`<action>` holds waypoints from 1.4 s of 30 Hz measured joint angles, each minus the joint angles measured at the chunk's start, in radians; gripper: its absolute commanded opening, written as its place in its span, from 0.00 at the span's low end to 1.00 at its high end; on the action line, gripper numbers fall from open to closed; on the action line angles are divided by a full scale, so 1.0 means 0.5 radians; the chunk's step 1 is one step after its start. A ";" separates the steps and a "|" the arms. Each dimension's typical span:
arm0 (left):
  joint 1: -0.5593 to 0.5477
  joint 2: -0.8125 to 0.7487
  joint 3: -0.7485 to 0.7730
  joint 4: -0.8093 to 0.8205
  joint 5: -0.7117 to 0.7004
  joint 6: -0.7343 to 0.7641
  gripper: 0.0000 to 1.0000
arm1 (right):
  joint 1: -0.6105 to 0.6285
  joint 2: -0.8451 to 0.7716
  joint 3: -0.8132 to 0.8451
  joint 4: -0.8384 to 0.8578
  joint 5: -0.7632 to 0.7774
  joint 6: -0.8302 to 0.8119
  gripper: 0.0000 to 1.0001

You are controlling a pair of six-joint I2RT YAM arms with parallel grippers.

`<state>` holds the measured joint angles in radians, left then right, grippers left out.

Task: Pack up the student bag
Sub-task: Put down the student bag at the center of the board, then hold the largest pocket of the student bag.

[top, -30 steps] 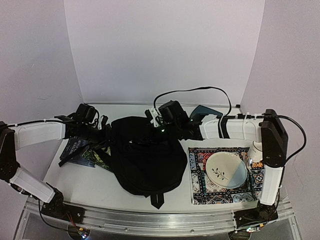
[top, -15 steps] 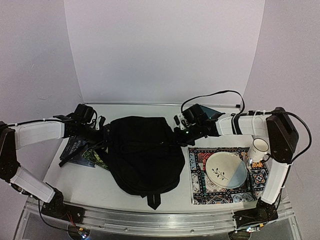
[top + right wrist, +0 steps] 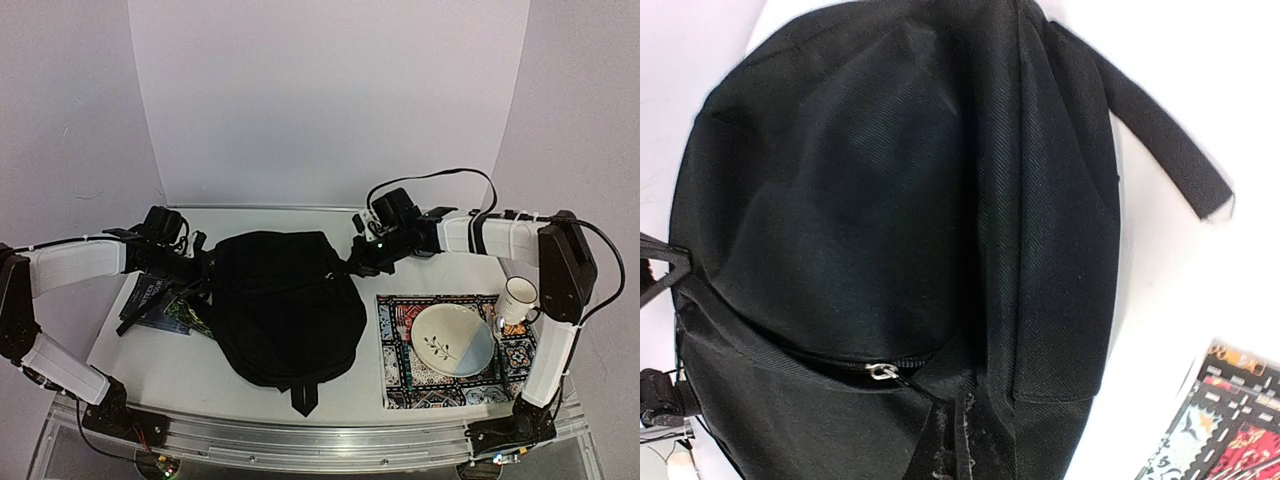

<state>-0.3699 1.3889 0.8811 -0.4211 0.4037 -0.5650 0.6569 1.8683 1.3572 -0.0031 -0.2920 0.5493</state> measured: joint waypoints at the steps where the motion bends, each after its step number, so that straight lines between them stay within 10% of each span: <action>1: 0.004 0.005 0.017 -0.009 0.005 -0.001 0.00 | 0.000 0.011 0.044 -0.022 0.002 -0.009 0.00; 5: 0.018 0.078 0.154 -0.034 0.009 -0.009 0.00 | -0.005 0.106 0.276 -0.098 0.074 -0.059 0.03; 20: 0.054 0.647 0.641 0.093 -0.029 -0.026 0.05 | 0.046 0.170 0.419 -0.188 0.298 -0.293 0.72; 30: 0.054 0.619 0.614 0.180 -0.147 0.080 0.52 | 0.332 -0.179 -0.073 -0.209 0.443 -0.224 0.82; 42: 0.054 0.355 0.443 0.086 -0.112 0.135 0.66 | 0.372 -0.243 -0.107 -0.217 0.515 -0.136 0.82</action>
<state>-0.3431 1.5664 1.1023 -0.3778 0.3478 -0.4973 0.8432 1.7466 1.3036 -0.1114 -0.0344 0.4812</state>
